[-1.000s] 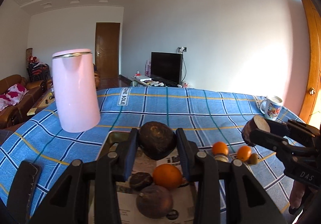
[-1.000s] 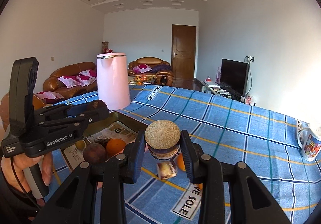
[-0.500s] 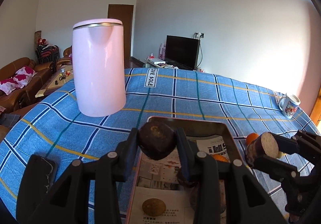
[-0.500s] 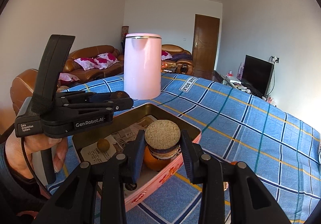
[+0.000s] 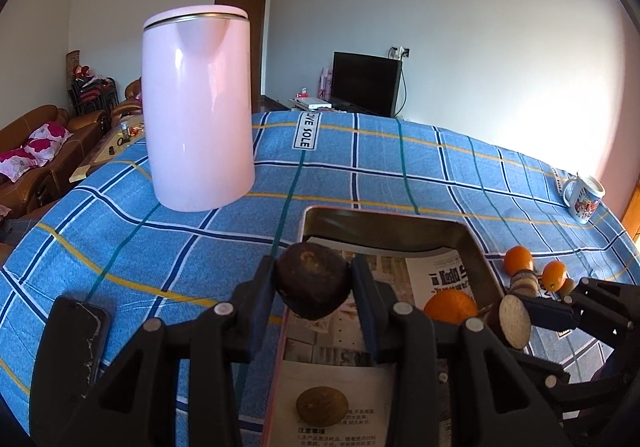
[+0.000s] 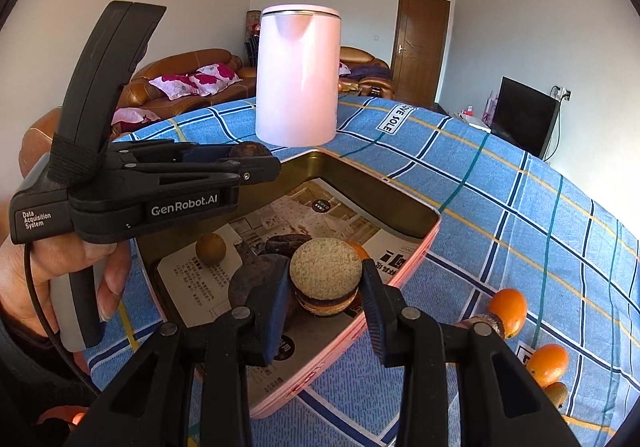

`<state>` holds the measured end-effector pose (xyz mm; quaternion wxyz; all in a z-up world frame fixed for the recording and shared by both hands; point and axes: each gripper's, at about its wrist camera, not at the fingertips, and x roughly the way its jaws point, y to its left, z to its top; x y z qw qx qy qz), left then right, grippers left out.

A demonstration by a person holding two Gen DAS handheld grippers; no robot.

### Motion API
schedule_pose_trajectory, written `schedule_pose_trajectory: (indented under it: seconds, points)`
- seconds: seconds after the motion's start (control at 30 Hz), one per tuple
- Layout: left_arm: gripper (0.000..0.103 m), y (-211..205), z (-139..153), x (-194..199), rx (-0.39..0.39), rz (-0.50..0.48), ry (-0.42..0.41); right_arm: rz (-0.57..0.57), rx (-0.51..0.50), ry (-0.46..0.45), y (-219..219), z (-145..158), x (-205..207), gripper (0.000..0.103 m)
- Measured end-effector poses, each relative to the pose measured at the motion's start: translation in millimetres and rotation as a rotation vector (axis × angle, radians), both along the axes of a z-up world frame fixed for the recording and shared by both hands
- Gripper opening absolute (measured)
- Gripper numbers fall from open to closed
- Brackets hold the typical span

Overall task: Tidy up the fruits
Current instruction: 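Lower the biscuit into the tin and open the right tool while the left tool holds the mangosteen above, then open the left tool to drop the mangosteen into the tin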

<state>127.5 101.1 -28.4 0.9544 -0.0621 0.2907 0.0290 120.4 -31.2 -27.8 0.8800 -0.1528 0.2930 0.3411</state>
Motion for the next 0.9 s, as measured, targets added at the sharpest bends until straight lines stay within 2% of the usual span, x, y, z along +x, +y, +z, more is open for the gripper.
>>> schedule_pose_trajectory:
  seconds: [0.03, 0.1, 0.13, 0.17, 0.3, 0.4, 0.57, 0.67, 0.9]
  points:
    - [0.040, 0.0, 0.4, -0.6, -0.001, 0.003, -0.004, -0.001, 0.008, 0.005, -1.5, 0.1, 0.0, 0.038]
    - [0.042, -1.2, 2.4, -3.1, -0.003, 0.003, -0.013, -0.012, 0.027, 0.009, -6.2, 1.8, -1.2, 0.049]
    - [0.048, -2.0, 4.0, -4.6, -0.002, 0.005, -0.019, -0.016, 0.038, 0.005, -9.5, 3.7, -2.8, 0.058]
    - [0.053, -3.6, 5.9, -6.8, 0.001, 0.007, -0.028, -0.017, 0.050, 0.000, -13.5, 6.1, -5.4, 0.061]
    - [0.060, -15.9, 13.6, -15.2, 0.013, -0.005, -0.059, -0.034, 0.063, -0.025, -34.2, 10.2, -13.2, 0.061]
    - [0.062, -34.5, 19.4, -19.4, 0.028, -0.041, -0.076, -0.090, 0.059, -0.044, -66.8, 12.0, -15.1, 0.061]
    - [0.063, -77.1, 27.3, -19.3, 0.031, -0.133, -0.092, -0.284, 0.048, -0.028, -141.4, 10.5, 5.6, 0.060]
    - [0.065, -106.0, 28.1, -15.2, 0.052, -0.187, -0.085, -0.362, 0.052, 0.026, -173.0, 6.0, 23.3, 0.060]
    - [0.065, -153.4, 26.0, -4.9, 0.091, -0.267, -0.058, -0.342, 0.022, 0.125, -179.6, -16.1, 42.1, 0.049]
